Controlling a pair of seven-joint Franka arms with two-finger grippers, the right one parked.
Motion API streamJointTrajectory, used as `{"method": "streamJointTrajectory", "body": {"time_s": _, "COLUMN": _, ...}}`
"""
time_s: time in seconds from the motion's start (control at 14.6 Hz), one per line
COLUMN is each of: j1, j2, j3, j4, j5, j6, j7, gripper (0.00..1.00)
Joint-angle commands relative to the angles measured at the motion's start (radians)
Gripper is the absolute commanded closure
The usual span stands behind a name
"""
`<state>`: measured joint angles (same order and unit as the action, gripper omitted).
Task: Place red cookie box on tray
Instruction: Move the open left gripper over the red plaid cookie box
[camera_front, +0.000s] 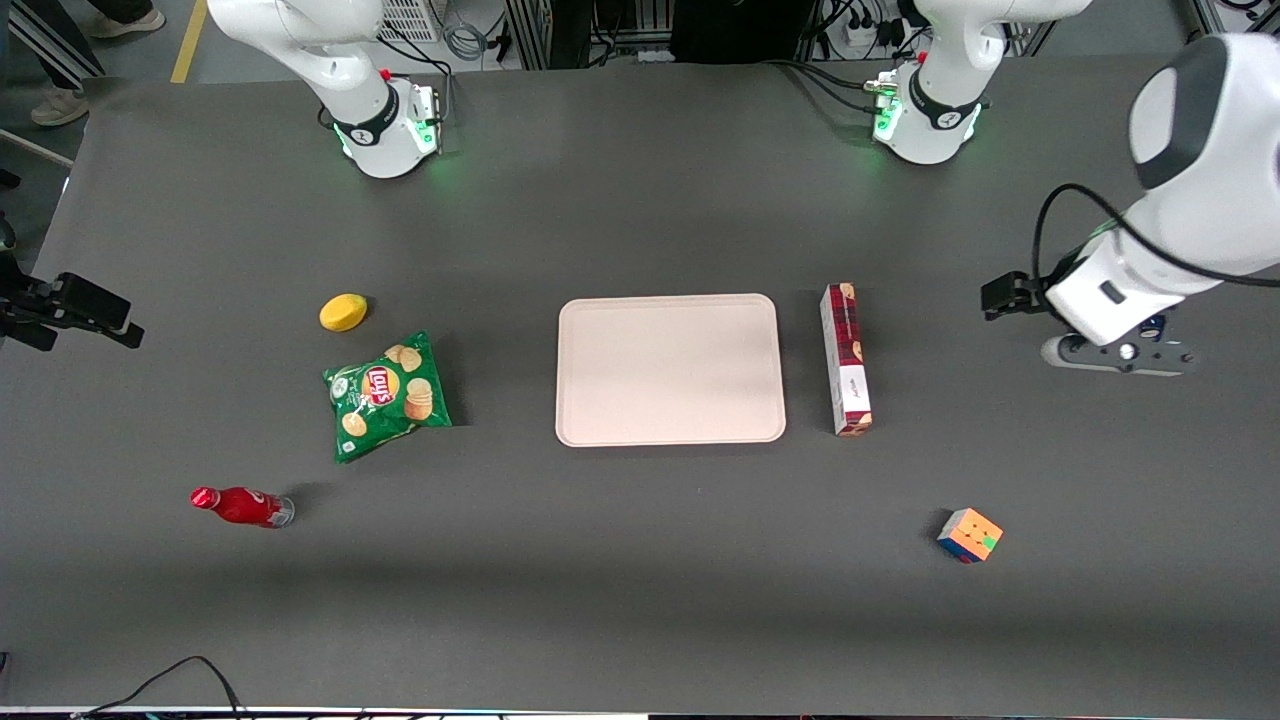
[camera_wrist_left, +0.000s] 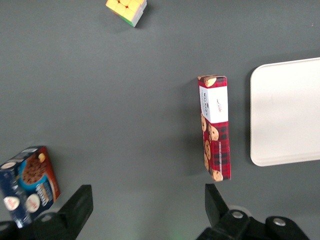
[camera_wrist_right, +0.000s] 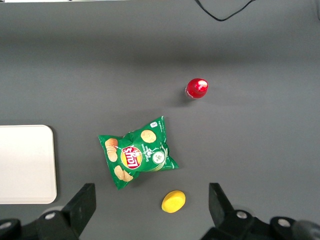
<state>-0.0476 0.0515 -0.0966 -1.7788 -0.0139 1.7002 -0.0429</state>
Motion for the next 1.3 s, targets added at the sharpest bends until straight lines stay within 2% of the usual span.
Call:
{"method": "streamJointTrajectory", "body": {"time_s": 0.0, "j1": -0.008, "j2": -0.079, "j3": -0.035, "j4": -0.183, "j5": -0.015, "j6": 0.125, "j7": -0.102, "gripper": 0.00}}
{"method": "streamJointTrajectory", "body": {"time_s": 0.14, "j1": -0.008, "j2": -0.096, "j3": -0.092, "j4": -0.253, "j5": -0.015, "j6": 0.205, "j7": -0.162, "gripper": 0.00}}
{"method": "streamJointTrajectory", "body": {"time_s": 0.48, "j1": -0.012, "j2": -0.099, "j3": -0.129, "j4": -0.496, "j5": -0.017, "j6": 0.536, "j7": -0.163, "gripper": 0.00}}
{"method": "streamJointTrajectory", "body": {"time_s": 0.89, "j1": -0.017, "j2": -0.039, "j3": -0.178, "j4": -0.597, "j5": -0.017, "j6": 0.702, "j7": -0.222, "gripper": 0.00}}
{"method": "streamJointTrajectory", "body": {"time_s": 1.1, "j1": -0.018, "j2": 0.001, "j3": -0.190, "j4": -0.602, "j5": -0.017, "j6": 0.739, "j7": -0.229, "gripper": 0.00}}
{"method": "streamJointTrajectory", "body": {"time_s": 1.23, "j1": -0.021, "j2": 0.014, "j3": -0.238, "j4": -0.604, "j5": -0.009, "j6": 0.749, "j7": -0.261, "gripper": 0.00}}
